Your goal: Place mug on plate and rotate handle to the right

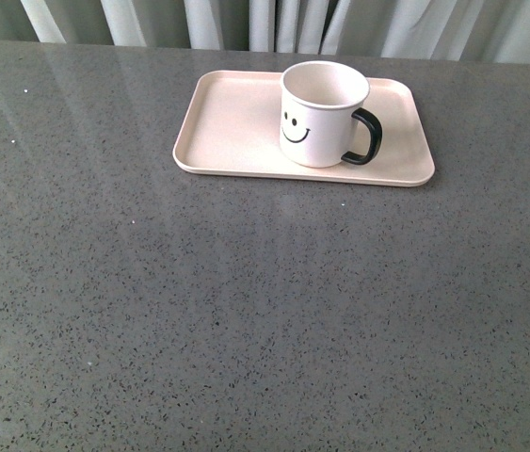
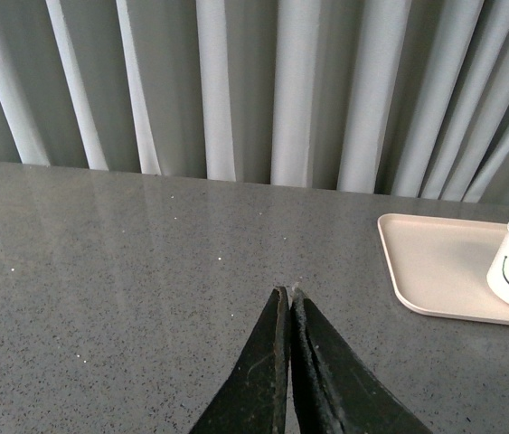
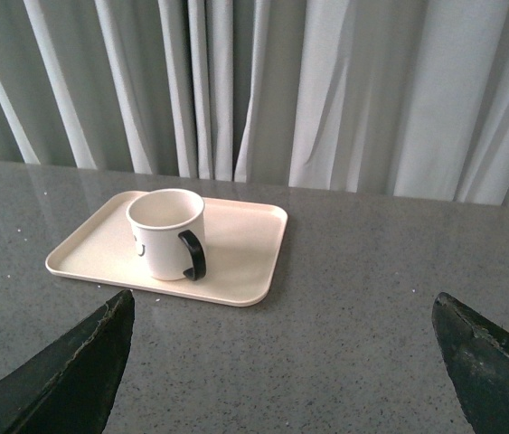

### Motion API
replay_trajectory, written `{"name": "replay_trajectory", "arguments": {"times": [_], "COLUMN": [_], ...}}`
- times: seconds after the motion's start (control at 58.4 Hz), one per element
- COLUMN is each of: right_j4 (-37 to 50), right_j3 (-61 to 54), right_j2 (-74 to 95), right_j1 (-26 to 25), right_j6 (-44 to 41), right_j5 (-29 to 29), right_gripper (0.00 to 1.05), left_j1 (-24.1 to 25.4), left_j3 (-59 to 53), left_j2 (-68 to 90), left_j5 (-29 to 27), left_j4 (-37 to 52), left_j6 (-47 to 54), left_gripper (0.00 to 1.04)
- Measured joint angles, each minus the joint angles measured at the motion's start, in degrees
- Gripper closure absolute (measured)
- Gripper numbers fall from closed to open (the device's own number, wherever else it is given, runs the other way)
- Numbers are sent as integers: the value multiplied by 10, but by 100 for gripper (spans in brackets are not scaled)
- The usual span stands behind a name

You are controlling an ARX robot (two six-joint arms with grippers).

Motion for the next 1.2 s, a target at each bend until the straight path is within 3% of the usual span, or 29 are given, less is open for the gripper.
{"name": "replay_trajectory", "arguments": {"times": [0.343,0.428,0.531,0.583,0.651,0.737,0.891,1.199], "right_j4": [0,0,-1,-144,-228,-153,-64,-115], "right_j3": [0,0,1,63,144,236,373,639], "right_j2": [0,0,1,91,248,421,641,955], "right_j1": [0,0,0,-33,-69,-95,-90,-14], "right_j6": [0,0,0,-37,-82,-123,-139,-92], "right_j5": [0,0,-2,-94,-152,-154,-131,-81], "right_gripper": [9,9,9,9,9,9,9,9], "left_j1": [0,0,0,0,0,0,0,0], "left_j3": [0,0,0,0,0,0,0,0], "left_j2": [0,0,0,0,0,0,0,0], "left_j5": [0,0,0,-1,0,0,0,0], "left_j4": [0,0,0,0,0,0,0,0], "left_j6": [0,0,1,1,1,1,1,1], "left_gripper": [41,21,8,10,9,9,9,9]}}
